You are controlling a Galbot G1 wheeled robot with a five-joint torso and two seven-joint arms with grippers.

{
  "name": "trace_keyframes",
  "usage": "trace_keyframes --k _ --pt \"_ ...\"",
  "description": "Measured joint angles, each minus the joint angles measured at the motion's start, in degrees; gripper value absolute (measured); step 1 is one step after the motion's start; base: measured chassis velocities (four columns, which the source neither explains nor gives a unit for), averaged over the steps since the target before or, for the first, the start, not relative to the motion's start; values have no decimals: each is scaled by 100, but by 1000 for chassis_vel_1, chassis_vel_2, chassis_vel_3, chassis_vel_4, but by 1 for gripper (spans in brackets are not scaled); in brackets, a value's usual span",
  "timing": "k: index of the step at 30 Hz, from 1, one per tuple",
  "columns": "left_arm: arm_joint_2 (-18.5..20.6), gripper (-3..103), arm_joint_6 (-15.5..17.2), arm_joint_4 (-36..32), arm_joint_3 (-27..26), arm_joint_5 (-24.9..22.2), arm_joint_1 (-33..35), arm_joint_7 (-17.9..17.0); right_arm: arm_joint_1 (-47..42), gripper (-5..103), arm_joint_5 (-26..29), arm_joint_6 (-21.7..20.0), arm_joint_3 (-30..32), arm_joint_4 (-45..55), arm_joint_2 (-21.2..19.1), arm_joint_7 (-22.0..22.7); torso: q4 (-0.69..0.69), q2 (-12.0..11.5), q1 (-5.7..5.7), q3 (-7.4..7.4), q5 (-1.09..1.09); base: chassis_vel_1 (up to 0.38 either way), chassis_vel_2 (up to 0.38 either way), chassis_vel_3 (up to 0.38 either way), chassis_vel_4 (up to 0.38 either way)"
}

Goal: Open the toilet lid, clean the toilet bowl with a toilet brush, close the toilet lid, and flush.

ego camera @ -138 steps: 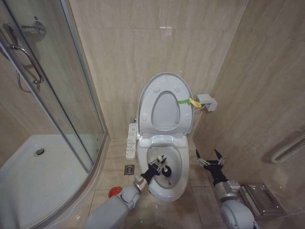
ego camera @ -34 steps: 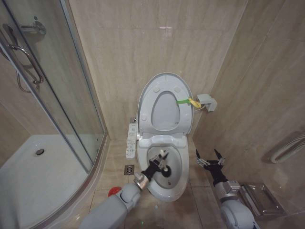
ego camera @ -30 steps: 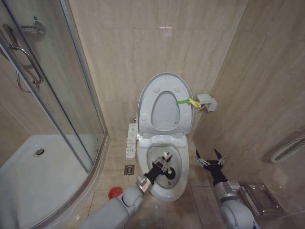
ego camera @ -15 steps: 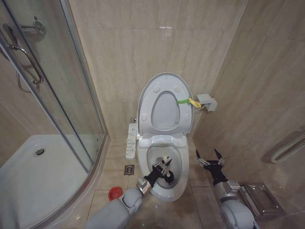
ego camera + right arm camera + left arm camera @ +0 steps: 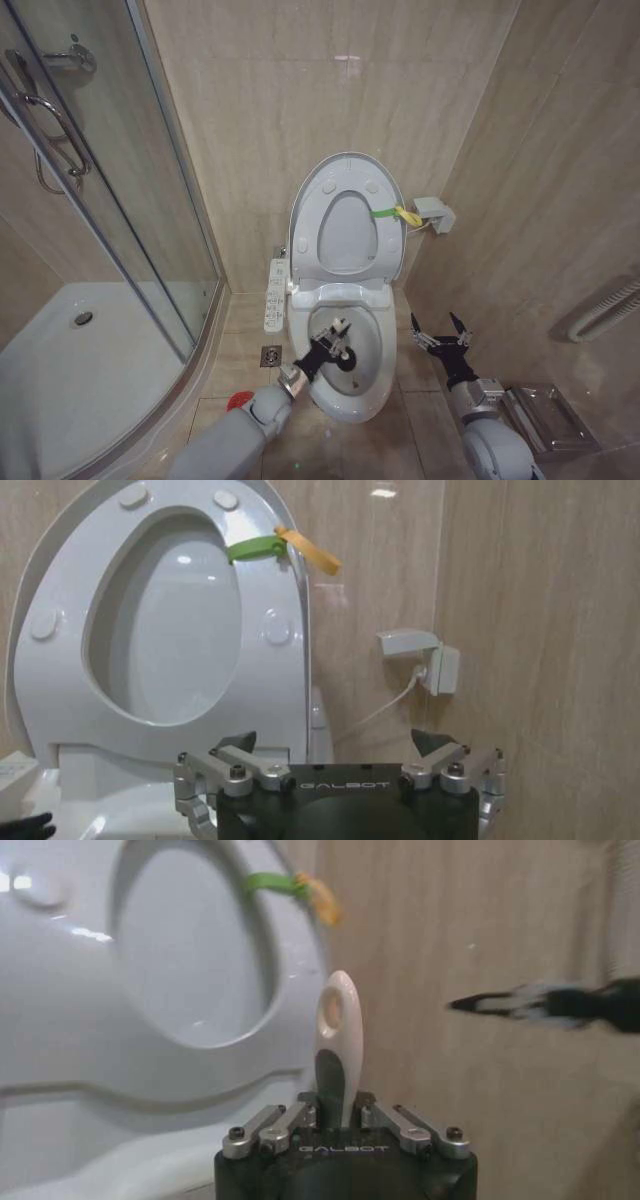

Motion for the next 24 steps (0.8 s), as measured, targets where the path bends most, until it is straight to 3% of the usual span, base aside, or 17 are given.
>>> trace_keyframes --k 3,8,11,17,24 --pt "30 19 84 -246 135 30 125 -52 0 100 0 0 0 0 0 0 -1 0 0 0 0 0 0 0 0" --pt "19 19 105 -115 142 135 149 -59 0 100 0 0 0 0 0 0 0 0 0 0 0 0 0 0 0" --pt "-67 19 -22 464 -42 271 81 37 0 100 0 0 0 0 0 0 0 0 0 0 -1 0 0 0 0" --pt "-128 19 -120 986 -319 197 -127 110 0 100 0 0 0 0 0 0 0 0 0 0 1 0 0 0 0" --pt "-8 19 -39 391 -275 79 -37 86 0 100 0 0 0 0 0 0 -1 0 0 0 0 0 0 0 0"
